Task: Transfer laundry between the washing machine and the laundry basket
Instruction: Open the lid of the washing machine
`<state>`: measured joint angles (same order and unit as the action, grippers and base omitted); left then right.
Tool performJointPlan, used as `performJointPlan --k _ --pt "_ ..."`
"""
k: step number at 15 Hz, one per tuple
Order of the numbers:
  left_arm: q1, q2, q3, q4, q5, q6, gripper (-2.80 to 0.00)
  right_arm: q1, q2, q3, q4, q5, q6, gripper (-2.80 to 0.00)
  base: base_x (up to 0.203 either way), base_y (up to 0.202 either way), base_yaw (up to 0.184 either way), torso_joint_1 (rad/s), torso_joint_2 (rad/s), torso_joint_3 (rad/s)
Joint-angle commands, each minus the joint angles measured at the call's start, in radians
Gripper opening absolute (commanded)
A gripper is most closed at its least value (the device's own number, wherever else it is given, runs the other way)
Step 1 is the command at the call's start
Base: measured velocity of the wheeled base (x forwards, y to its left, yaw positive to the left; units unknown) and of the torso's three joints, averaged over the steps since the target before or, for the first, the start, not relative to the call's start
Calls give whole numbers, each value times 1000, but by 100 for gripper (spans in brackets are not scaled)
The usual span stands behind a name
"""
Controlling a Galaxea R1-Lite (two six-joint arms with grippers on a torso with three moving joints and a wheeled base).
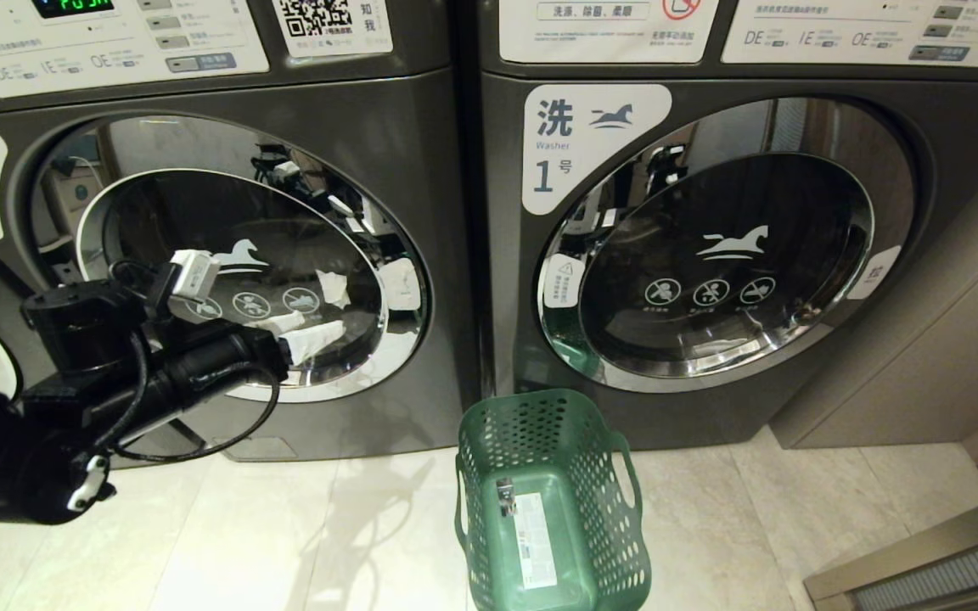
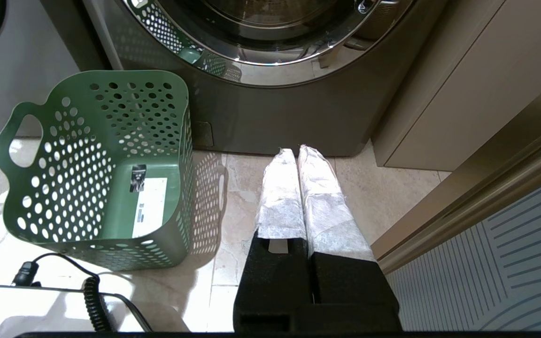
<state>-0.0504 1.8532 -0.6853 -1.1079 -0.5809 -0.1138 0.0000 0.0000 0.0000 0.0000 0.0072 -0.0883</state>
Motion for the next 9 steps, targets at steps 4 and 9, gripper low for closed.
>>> performJointPlan --k 4,9 --pt "2 175 -23 -145 -132 135 0 0 2 0 0 0 -1 -280 0 0 0 0 0 0" --pt "-1 247 -111 -162 -127 308 0 0 2 0 0 0 -1 -280 0 0 0 0 0 0"
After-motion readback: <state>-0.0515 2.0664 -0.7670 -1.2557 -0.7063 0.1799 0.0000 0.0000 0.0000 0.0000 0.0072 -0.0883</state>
